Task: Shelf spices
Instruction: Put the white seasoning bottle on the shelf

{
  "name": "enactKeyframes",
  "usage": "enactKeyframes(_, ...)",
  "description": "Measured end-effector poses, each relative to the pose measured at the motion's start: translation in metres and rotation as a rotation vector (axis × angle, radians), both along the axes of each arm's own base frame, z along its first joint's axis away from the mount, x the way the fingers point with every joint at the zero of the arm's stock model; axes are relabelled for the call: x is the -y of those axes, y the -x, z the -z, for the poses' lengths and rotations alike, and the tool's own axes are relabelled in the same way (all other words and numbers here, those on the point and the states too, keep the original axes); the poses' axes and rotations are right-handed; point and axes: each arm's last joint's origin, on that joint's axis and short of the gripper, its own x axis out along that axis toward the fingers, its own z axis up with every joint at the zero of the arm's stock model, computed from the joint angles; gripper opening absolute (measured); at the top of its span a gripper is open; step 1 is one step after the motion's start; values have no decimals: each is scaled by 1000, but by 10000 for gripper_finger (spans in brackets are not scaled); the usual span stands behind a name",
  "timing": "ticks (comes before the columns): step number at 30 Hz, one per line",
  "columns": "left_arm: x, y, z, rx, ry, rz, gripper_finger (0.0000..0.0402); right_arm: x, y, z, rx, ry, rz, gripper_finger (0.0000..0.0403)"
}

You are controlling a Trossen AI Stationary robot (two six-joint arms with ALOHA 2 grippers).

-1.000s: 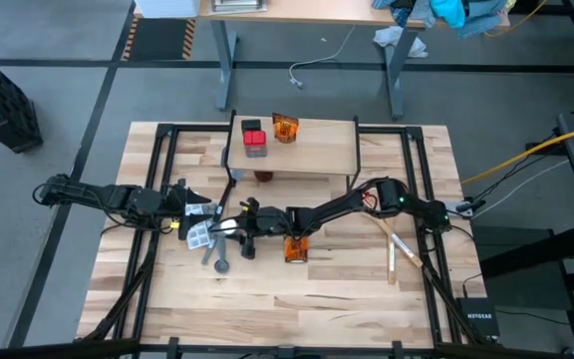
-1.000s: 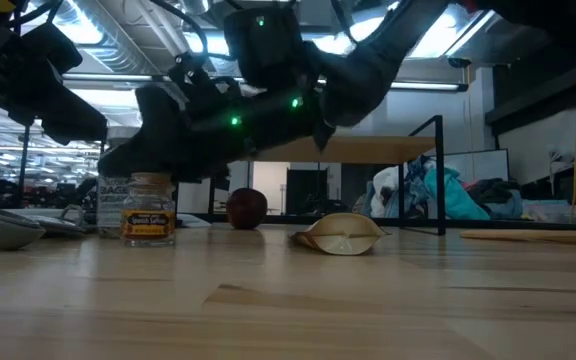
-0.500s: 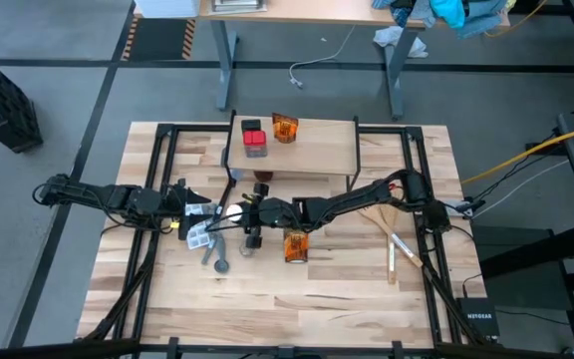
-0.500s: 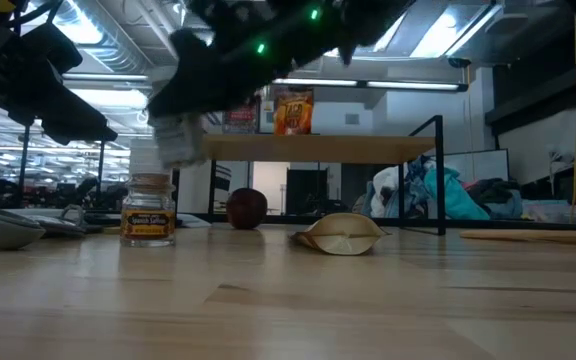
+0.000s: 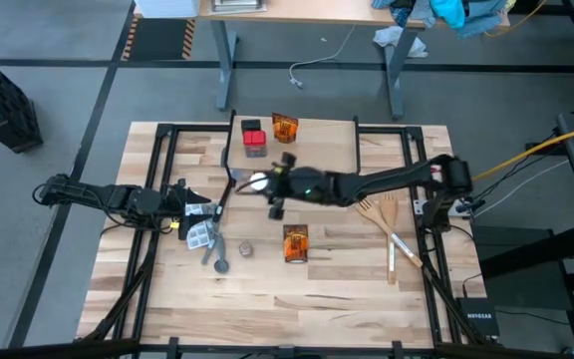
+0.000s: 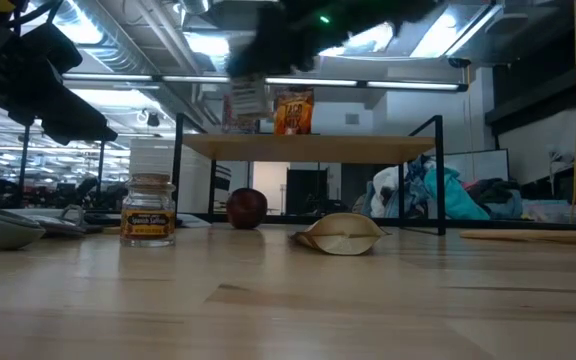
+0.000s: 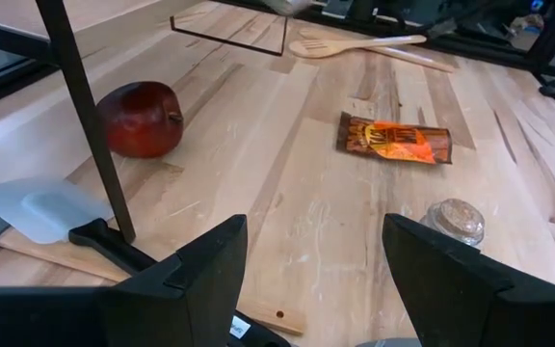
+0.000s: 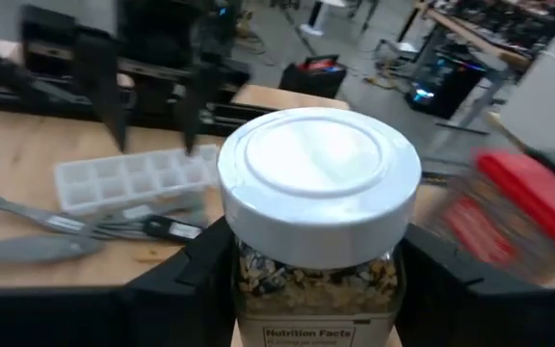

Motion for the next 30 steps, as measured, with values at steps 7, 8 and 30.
enactKeyframes(7, 0, 0, 0, 1, 0, 0, 235, 34, 58, -2, 130, -14, 38, 202)
enactKeyframes(8, 0, 0, 0, 0, 0, 0, 235, 39, 65, -2, 142, -17, 38, 202)
enactKeyframes(30, 0, 0, 0, 0, 0, 0, 235, 157, 137, 0, 105, -171, 26, 202)
